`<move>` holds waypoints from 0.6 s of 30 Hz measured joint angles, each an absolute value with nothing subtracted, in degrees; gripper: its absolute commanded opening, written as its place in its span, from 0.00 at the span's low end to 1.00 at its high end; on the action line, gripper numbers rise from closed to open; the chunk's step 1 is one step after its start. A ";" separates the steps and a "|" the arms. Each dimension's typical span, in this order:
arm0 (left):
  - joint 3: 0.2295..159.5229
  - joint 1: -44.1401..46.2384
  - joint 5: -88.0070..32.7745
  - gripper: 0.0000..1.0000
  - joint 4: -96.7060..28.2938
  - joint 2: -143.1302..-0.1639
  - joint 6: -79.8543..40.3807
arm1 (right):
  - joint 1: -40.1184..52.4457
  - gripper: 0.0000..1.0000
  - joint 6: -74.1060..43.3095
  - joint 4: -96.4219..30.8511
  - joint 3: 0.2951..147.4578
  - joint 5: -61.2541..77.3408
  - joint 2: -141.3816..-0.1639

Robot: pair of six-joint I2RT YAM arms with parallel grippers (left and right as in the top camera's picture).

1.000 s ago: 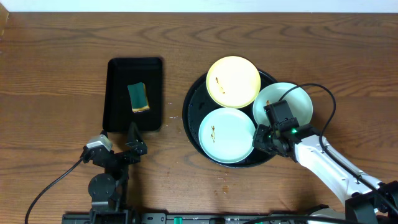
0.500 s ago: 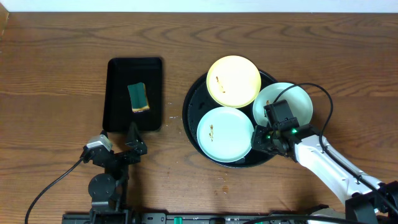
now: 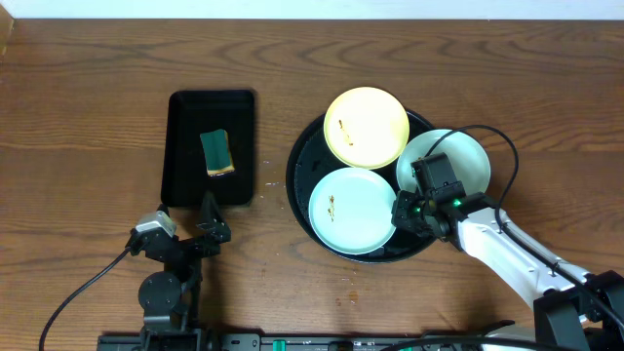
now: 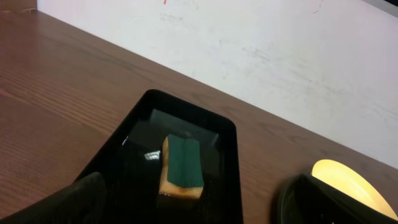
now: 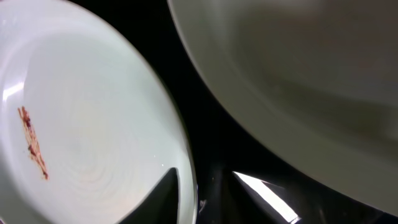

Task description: Clean dirty plates on tray and stack at the side

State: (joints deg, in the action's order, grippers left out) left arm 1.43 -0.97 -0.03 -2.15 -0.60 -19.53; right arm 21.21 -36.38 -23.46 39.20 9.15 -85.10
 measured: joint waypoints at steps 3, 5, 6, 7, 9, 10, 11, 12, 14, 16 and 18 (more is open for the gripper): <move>1.43 -0.97 -0.03 0.96 -2.15 -0.60 -19.53 | 21.21 0.08 -36.29 -23.42 39.20 7.81 -85.12; 1.43 -0.97 -0.03 0.96 -2.15 -0.60 -19.53 | 21.23 0.02 -36.29 -23.24 39.20 6.33 -85.12; 1.43 -0.97 -0.03 0.96 -2.15 -0.60 -19.53 | 21.26 0.02 -36.25 -23.27 39.20 5.69 -85.12; 1.43 -0.97 -0.03 0.96 -2.15 -0.60 -19.53 | 21.26 0.01 -36.27 -23.29 39.20 5.21 -85.12; 1.43 -0.97 -0.03 0.96 -2.15 -0.60 -19.53 | 21.28 0.01 -36.32 -23.29 39.20 4.80 -85.12; 1.43 -0.97 -0.03 0.96 -2.15 -0.60 -19.53 | 21.32 0.01 -36.32 -23.29 39.20 4.64 -85.12; 1.43 -0.97 -0.03 0.96 -2.15 -0.60 -19.53 | 21.32 0.01 -36.32 -23.29 39.20 4.60 -85.12; 1.43 -0.97 -0.03 0.96 -2.15 -0.60 -19.53 | 21.30 0.09 -36.32 -23.29 39.20 4.49 -85.12; 1.43 -0.97 -0.03 0.96 -2.15 -0.60 -19.53 | 21.30 0.27 -36.36 -23.31 39.20 3.97 -85.12; 1.43 -0.97 -0.05 0.96 -2.02 -0.60 -19.53 | 21.23 0.34 -36.49 -23.33 39.20 3.20 -85.12; 1.41 -0.97 -0.03 0.96 -1.56 -0.60 -19.53 | 21.26 0.36 -36.27 -23.73 39.20 2.92 -85.12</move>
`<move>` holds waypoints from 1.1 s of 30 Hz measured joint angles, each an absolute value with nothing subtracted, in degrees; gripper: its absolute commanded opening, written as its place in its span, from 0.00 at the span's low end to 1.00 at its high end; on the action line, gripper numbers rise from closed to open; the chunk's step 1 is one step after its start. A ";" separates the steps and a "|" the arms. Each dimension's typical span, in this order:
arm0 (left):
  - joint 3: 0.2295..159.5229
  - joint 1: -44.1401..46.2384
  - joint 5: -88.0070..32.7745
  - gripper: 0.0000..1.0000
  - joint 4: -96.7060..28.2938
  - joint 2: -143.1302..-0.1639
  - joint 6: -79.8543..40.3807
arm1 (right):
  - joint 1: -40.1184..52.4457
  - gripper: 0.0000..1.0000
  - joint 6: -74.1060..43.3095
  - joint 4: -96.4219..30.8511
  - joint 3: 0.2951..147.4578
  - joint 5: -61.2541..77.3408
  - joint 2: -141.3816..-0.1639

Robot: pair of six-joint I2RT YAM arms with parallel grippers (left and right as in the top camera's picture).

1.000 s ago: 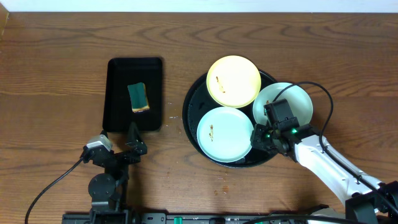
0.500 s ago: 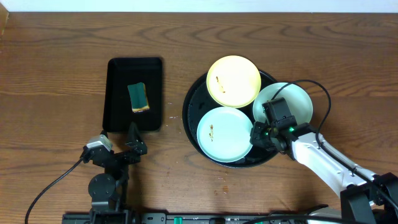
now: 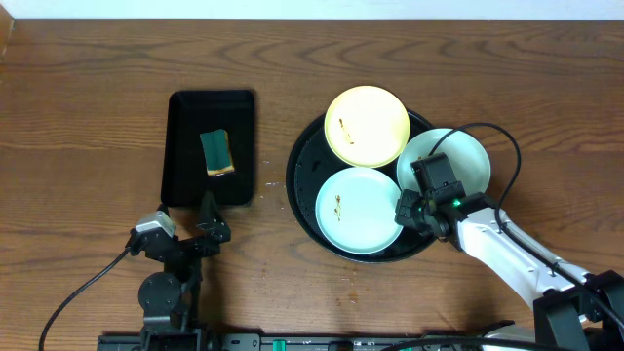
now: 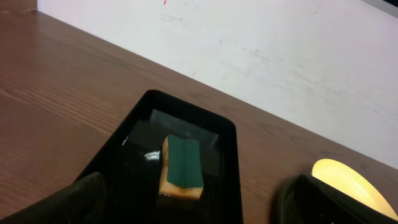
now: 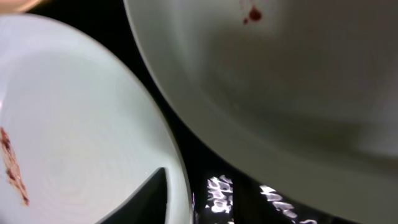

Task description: Clean dirty plates on tray and stack at the side

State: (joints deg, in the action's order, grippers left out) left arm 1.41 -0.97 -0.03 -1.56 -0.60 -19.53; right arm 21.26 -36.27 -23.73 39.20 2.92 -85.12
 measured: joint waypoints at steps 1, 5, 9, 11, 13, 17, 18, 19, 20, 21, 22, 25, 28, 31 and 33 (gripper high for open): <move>1.37 -0.97 -0.05 0.96 -1.30 -0.60 -19.59 | 21.26 0.35 -36.25 -23.88 39.20 2.90 -85.12; 1.37 -0.97 -0.49 0.96 -1.69 -0.60 -20.67 | 21.26 0.33 -36.21 -24.45 39.20 2.70 -85.12; 4.38 -0.97 -1.15 0.96 -6.61 -2.39 -21.65 | 21.26 0.38 -36.21 -24.38 39.20 2.57 -85.12; 8.25 -0.97 -1.37 0.96 -9.13 -5.93 -21.43 | 21.26 0.39 -36.29 -24.34 39.20 2.52 -85.12; 13.74 -0.99 -1.41 0.96 -11.00 -10.98 -20.53 | 21.26 0.39 -36.21 -24.34 39.20 2.52 -85.12; 29.23 -0.99 -1.96 0.96 -18.02 -26.00 -16.49 | 21.26 0.40 -36.21 -24.38 39.18 2.52 -85.12; 33.06 -0.99 -2.46 0.96 -20.23 -30.28 -15.35 | 21.26 0.41 -36.21 -24.38 39.18 2.52 -85.12; 36.80 -0.97 -3.01 0.96 -22.63 -34.59 -14.28 | 21.26 0.43 -36.21 -24.36 39.16 2.50 -85.12; 41.47 -0.97 -3.60 0.97 -26.28 -40.27 -13.08 | 21.26 0.43 -36.25 -24.36 39.16 2.50 -85.12; 44.80 -0.99 -4.10 0.96 -29.50 -44.16 -12.47 | 21.26 0.43 -36.23 -24.38 39.13 2.50 -85.12; 48.86 -0.97 -4.58 0.96 -33.30 -49.06 -11.88 | 21.26 0.43 -36.21 -24.36 39.16 2.52 -85.12; 60.07 -0.99 -5.69 0.96 -39.90 -63.05 -10.59 | 21.26 0.45 -36.21 -24.34 39.13 2.50 -85.12; 67.20 -0.99 -6.11 0.96 -40.49 -73.28 -10.11 | 21.26 0.47 -36.21 -24.32 39.16 2.50 -85.12; 69.12 -0.99 -6.13 0.96 -38.30 -79.48 -9.78 | 21.26 0.49 -36.23 -24.29 39.16 2.52 -85.12; 69.14 -0.97 -6.13 0.96 -36.62 -82.65 -9.13 | 21.26 0.49 -36.21 -24.27 39.16 2.52 -85.12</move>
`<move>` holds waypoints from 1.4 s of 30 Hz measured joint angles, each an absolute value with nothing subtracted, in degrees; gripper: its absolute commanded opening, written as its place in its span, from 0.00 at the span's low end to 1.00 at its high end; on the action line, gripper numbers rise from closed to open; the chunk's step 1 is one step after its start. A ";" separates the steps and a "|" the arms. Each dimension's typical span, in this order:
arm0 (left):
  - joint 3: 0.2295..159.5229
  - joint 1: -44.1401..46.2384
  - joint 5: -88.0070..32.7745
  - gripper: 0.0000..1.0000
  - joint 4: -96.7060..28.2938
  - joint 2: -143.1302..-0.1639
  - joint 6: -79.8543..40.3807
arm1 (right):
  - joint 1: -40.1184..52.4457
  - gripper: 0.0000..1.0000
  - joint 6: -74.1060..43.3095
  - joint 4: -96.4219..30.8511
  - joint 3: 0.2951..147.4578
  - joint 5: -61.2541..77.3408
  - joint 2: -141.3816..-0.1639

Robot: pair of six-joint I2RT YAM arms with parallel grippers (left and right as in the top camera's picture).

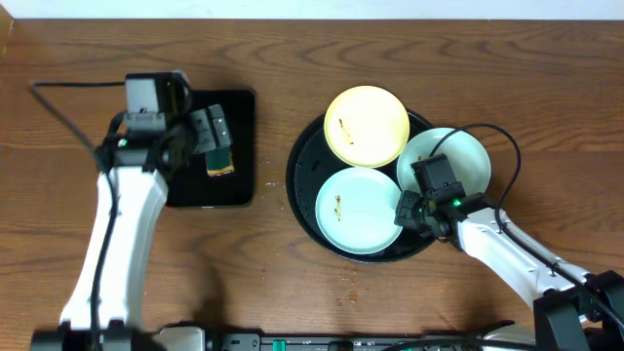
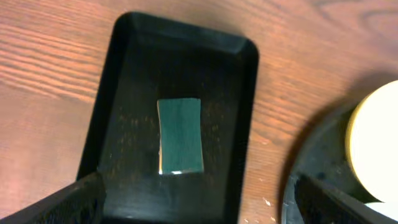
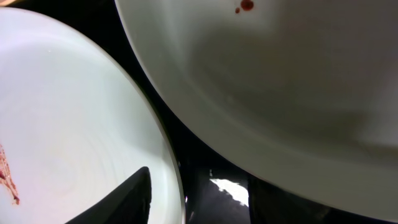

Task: Clean dirty plates on tray and stack at the side
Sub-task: 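Reach the left gripper to the sponge in the black tray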

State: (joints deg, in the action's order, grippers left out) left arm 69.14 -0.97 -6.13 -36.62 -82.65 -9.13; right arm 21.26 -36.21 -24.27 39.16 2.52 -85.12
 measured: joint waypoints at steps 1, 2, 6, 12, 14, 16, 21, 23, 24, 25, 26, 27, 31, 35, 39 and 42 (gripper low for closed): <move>69.14 -0.97 -6.22 0.96 -36.01 -84.33 -8.86 | 21.26 0.50 -36.21 -24.27 39.16 2.50 -85.12; 69.14 -0.97 -6.31 0.96 -35.86 -85.84 -8.69 | 21.26 0.50 -36.21 -24.27 39.16 2.52 -85.12; 69.14 -0.97 -6.50 0.92 -35.48 -91.94 -8.47 | 21.26 0.53 -36.23 -24.14 39.16 2.50 -85.12; 69.14 -0.97 -6.85 0.90 -29.19 -99.66 -7.73 | 21.26 0.54 -36.21 -24.03 39.16 2.52 -85.12; 69.14 -0.97 -6.94 0.91 -26.81 -102.43 -7.62 | 21.26 0.55 -36.21 -24.01 39.16 2.52 -85.12; 69.14 -0.97 -6.85 0.91 -24.51 -104.90 -7.60 | 21.26 0.55 -36.21 -23.99 39.16 2.52 -85.12; 69.14 -0.97 -5.17 0.89 -20.29 -109.06 -7.57 | 21.26 0.56 -36.21 -23.99 39.16 2.52 -85.12; 69.14 -0.97 -4.84 0.79 -19.03 -109.62 -7.60 | 21.26 0.57 -36.21 -23.99 39.16 2.52 -85.12; 69.14 -0.97 -4.60 0.62 -18.48 -110.00 -7.68 | 21.26 0.57 -36.21 -23.94 39.16 2.52 -85.12; 69.14 -0.97 -4.47 0.44 -17.98 -110.30 -7.70 | 21.26 0.57 -36.21 -23.94 39.16 2.52 -85.12; 69.14 -0.97 -4.23 0.35 -17.61 -110.65 -7.53 | 21.26 0.58 -36.21 -23.92 39.16 2.52 -85.12; 69.14 -0.99 -4.14 0.31 -17.39 -111.02 -7.44 | 21.26 0.58 -36.21 -23.90 39.16 2.52 -85.12; 69.14 -1.02 -3.95 0.26 -16.53 -111.81 -7.42 | 21.26 0.59 -36.21 -23.88 39.16 2.52 -85.12; 69.41 -1.04 -3.90 0.59 -16.34 -112.42 -7.29 | 21.26 0.60 -36.21 -23.77 39.16 2.52 -85.12; 69.43 -1.04 -3.92 0.73 -16.60 -113.03 -7.38 | 21.26 0.61 -36.21 -23.73 39.16 2.50 -85.12; 69.43 -1.04 -3.95 0.72 -16.88 -113.38 -7.42 | 21.26 0.63 -36.21 -23.73 39.16 2.52 -85.12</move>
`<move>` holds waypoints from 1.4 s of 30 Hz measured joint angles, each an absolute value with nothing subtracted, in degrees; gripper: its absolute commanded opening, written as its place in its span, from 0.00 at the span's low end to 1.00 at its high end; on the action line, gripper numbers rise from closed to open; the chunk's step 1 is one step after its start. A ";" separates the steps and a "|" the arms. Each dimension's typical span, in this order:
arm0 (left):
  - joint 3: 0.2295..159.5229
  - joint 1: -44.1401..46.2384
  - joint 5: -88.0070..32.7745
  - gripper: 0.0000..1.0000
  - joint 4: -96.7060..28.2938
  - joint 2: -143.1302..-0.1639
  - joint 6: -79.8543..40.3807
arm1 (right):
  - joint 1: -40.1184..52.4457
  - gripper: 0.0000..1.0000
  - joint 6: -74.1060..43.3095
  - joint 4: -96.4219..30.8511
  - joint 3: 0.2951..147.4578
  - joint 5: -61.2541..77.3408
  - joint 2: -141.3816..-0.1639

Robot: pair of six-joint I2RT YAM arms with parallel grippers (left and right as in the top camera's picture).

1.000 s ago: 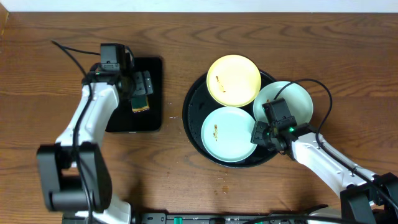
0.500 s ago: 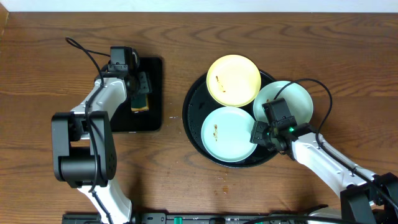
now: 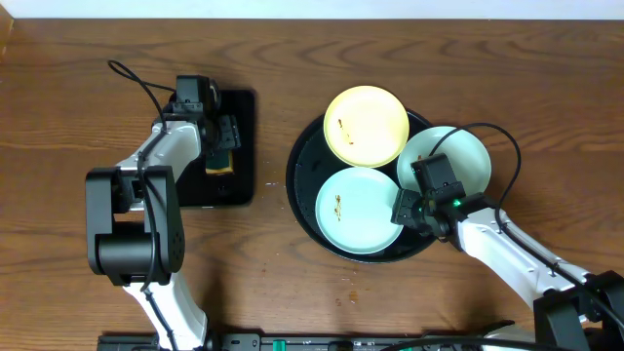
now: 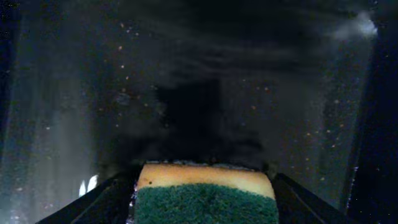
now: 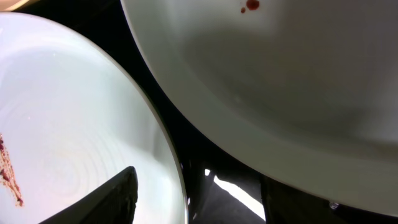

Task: Clean dirty plates on tray and stack at the side
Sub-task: 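Reach the left gripper to the sponge in the black tray, then grasp the green-yellow sponge with the left gripper and lift it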

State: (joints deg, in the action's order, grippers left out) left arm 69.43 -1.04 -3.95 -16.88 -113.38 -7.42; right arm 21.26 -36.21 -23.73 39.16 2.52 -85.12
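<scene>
Three stained plates lie in the round black tray (image 3: pixel 304 156): a yellow plate (image 3: pixel 366 127), a light blue plate (image 3: pixel 358 210) and a pale green plate (image 3: pixel 453 156). My right gripper (image 3: pixel 403 211) is open, and its fingers (image 5: pixel 118 199) straddle the blue plate's rim (image 5: pixel 177 155). The pale green plate (image 5: pixel 298 74) fills the rest of that view. A green-and-yellow sponge (image 4: pixel 205 196) lies in the black rectangular tray (image 3: pixel 239 185). My left gripper (image 4: pixel 204 202) is low in it and open, one finger on each side of the sponge.
The brown wooden table (image 3: pixel 487 58) stretches all round both trays. My left arm (image 3: pixel 146 185) runs along the rectangular tray's left side. The right arm (image 3: pixel 507 249) and its cable cross the table right of the round tray.
My left gripper was above the rectangular tray with the whole sponge in view. Now it is down inside the tray with the sponge between its fingers. The right fingers stand slightly wider apart.
At first my left arm rested near the table's front edge and my right gripper sat at the blue plate's rim. The blue plate then lay slightly further right. Then my left arm hung over the rectangular tray, and now it straddles the sponge.
</scene>
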 measured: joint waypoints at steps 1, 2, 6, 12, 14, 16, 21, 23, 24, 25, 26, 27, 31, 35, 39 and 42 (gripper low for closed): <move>69.43 -1.04 -3.95 0.71 -17.26 -113.36 -7.42 | 21.26 0.63 -36.21 -23.73 39.16 2.52 -85.12; 69.43 -1.02 -3.90 0.69 -17.78 -113.36 -7.35 | 21.26 0.64 -36.18 -23.73 39.16 2.52 -85.12; 69.45 -1.04 -3.66 0.10 -18.46 -113.36 -7.38 | 21.26 0.65 -36.21 -23.73 39.16 2.52 -85.12; 69.45 -1.06 -3.77 0.84 -18.74 -113.36 -7.22 | 21.26 0.68 -36.21 -23.73 39.16 2.52 -85.12; 69.58 -1.04 -3.90 0.84 -20.08 -113.12 -7.18 | 21.26 0.68 -36.21 -23.70 39.16 2.52 -85.12; 69.93 -1.04 -3.81 0.80 -23.00 -112.88 -7.25 | 21.26 0.68 -36.21 -23.70 39.16 2.50 -85.12; 70.46 -1.04 -3.01 0.34 -30.33 -112.38 -7.31 | 21.26 0.68 -36.21 -23.73 39.16 2.52 -85.12; 70.54 -1.04 -2.87 0.19 -32.08 -112.29 -7.25 | 21.26 0.69 -36.21 -23.70 39.16 2.52 -85.12; 70.54 -1.04 -3.01 0.19 -32.49 -112.27 -7.33 | 21.26 0.69 -36.21 -23.70 39.16 2.52 -85.12; 70.57 -1.04 -3.03 0.26 -32.62 -112.27 -7.20 | 21.26 0.69 -36.21 -23.70 39.16 2.52 -85.12; 70.59 -1.04 -3.07 0.47 -32.62 -112.27 -6.96 | 21.26 0.69 -36.21 -23.70 39.16 2.50 -85.12; 70.61 -1.04 -3.09 0.65 -32.60 -112.27 -6.85 | 21.26 0.69 -36.21 -23.70 39.16 2.52 -85.12; 70.61 -0.97 -3.05 0.70 -32.86 -112.22 -7.27 | 21.26 0.70 -36.21 -23.70 39.16 2.52 -85.12; 70.61 -0.97 -3.07 0.70 -32.95 -112.22 -7.22 | 21.26 0.64 -36.23 -23.73 39.16 2.52 -85.12; 70.61 -0.97 -3.05 0.70 -33.23 -112.22 -7.53 | 21.26 0.50 -36.03 -24.60 39.16 2.50 -85.12; 70.61 -0.99 -2.94 0.71 -33.67 -112.16 -8.60 | 21.26 0.45 -36.18 -24.99 39.16 2.50 -85.12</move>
